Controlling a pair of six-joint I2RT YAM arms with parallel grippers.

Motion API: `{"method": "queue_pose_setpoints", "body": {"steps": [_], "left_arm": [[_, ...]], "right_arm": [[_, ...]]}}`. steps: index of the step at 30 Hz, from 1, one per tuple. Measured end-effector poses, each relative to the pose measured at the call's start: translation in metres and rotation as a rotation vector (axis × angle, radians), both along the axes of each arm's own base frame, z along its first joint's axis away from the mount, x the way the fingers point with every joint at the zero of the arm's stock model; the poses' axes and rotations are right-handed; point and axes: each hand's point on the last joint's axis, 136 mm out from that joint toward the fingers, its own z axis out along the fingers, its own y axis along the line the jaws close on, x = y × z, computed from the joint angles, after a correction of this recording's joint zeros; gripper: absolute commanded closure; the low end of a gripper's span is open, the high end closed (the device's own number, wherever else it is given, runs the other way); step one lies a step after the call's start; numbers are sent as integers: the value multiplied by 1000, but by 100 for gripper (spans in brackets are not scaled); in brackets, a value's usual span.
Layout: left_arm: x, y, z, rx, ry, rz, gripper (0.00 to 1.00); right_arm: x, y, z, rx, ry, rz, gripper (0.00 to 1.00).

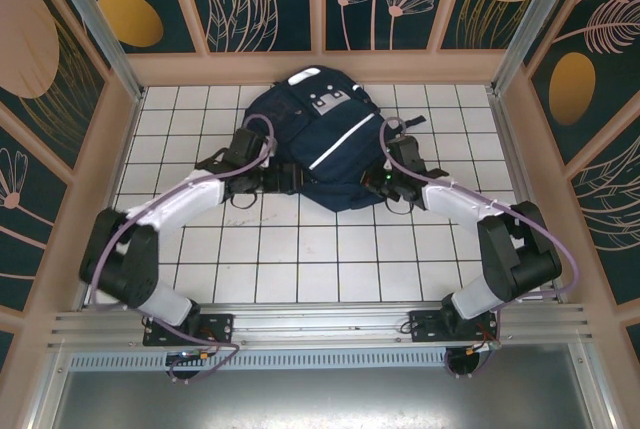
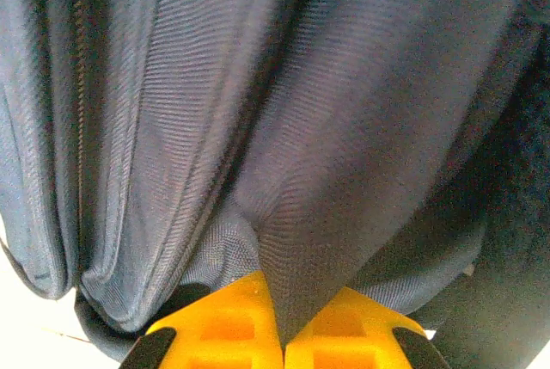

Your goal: Pack the student bag

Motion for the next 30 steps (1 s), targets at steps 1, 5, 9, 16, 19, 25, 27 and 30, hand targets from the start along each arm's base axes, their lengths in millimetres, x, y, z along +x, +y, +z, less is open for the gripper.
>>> {"method": "queue_pose_setpoints", "body": {"steps": [1, 5, 9, 16, 19, 25, 27, 30], "left_arm": [[3, 3, 18, -5, -50, 15, 1], [16, 17, 84, -16, -246, 88, 1], [21, 33, 107, 17, -334, 161, 1], [28, 50, 101, 77, -365, 242, 1], [30, 54, 103, 87, -381, 267, 1], [39, 68, 111, 108, -435, 353, 1], [41, 74, 108, 110, -458, 368, 1], [41, 92, 95, 90, -469, 385, 1]], "right_arm": [[-3, 7, 0, -8, -4, 26, 100], [-22, 35, 4, -31, -27, 146, 100], [-44, 61, 5, -40, -37, 253, 94], [-103, 114, 11, -20, -68, 530, 79], [-125, 136, 17, 4, -75, 644, 67], [-148, 165, 27, 40, -99, 808, 28], [-150, 165, 33, 48, -119, 824, 2], [-152, 152, 56, 43, -244, 826, 1]]}}
